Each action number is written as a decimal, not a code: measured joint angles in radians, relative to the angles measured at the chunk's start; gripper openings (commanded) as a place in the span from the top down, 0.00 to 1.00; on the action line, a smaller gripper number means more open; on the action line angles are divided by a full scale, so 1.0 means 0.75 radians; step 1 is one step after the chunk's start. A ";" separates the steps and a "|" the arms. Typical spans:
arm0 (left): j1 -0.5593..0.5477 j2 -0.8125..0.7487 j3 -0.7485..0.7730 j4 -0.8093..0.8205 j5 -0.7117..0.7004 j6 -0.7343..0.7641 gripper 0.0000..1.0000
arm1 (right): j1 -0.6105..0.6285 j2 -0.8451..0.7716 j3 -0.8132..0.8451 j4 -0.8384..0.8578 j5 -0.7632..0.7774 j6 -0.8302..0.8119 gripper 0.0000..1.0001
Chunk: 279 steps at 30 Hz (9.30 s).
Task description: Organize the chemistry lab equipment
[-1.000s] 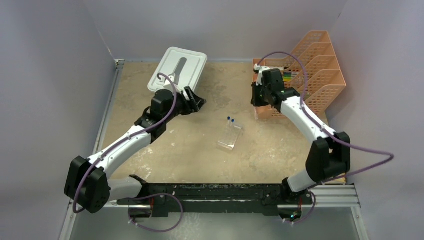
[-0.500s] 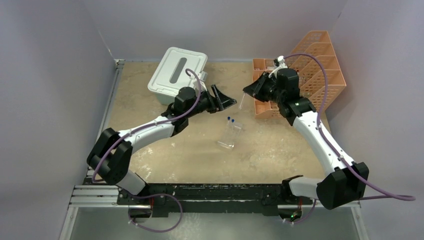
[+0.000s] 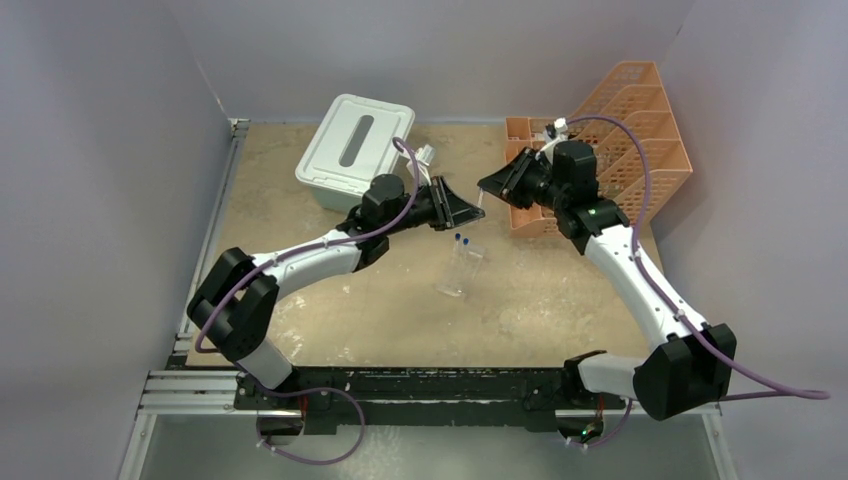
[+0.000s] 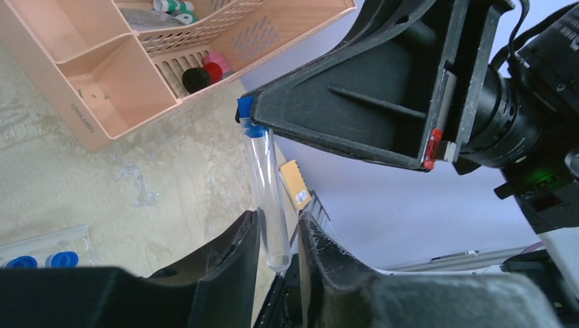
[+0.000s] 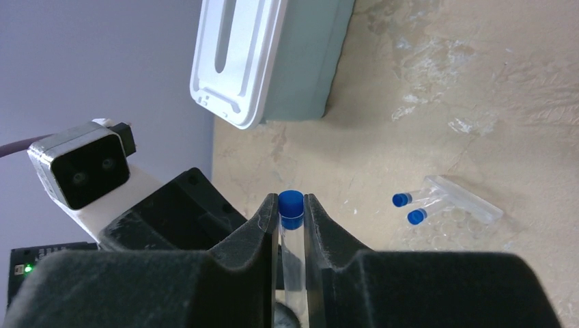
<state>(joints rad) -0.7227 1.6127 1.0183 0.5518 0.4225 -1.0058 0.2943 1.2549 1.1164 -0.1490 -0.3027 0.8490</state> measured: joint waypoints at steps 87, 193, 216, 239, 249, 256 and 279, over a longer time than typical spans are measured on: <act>0.195 -0.460 -0.261 -0.680 -0.619 0.407 0.50 | 0.580 -0.025 -0.420 0.233 0.876 -0.979 0.89; 0.197 -0.476 -0.284 -0.729 -0.639 0.389 0.51 | 0.452 0.250 -0.358 0.016 0.566 -0.977 0.67; 0.204 -0.476 -0.285 -0.729 -0.639 0.389 0.51 | 0.441 0.360 -0.229 0.021 0.691 -0.908 0.67; 0.204 -0.475 -0.285 -0.728 -0.638 0.390 0.51 | 0.379 0.280 -0.275 -0.066 0.482 -0.950 0.59; 0.204 -0.475 -0.285 -0.728 -0.638 0.390 0.51 | 0.379 0.327 -0.275 -0.095 0.449 -0.966 0.82; 0.204 -0.475 -0.285 -0.728 -0.638 0.390 0.51 | 0.379 0.329 -0.254 -0.108 0.455 -0.966 0.87; 0.208 -0.475 -0.287 -0.728 -0.638 0.390 0.51 | 0.379 0.477 0.003 -0.321 0.482 -0.959 0.65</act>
<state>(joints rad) -0.5671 1.2564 0.8028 0.0059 -0.0559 -0.7132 0.5785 1.6127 1.1183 -0.3897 0.0586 0.1299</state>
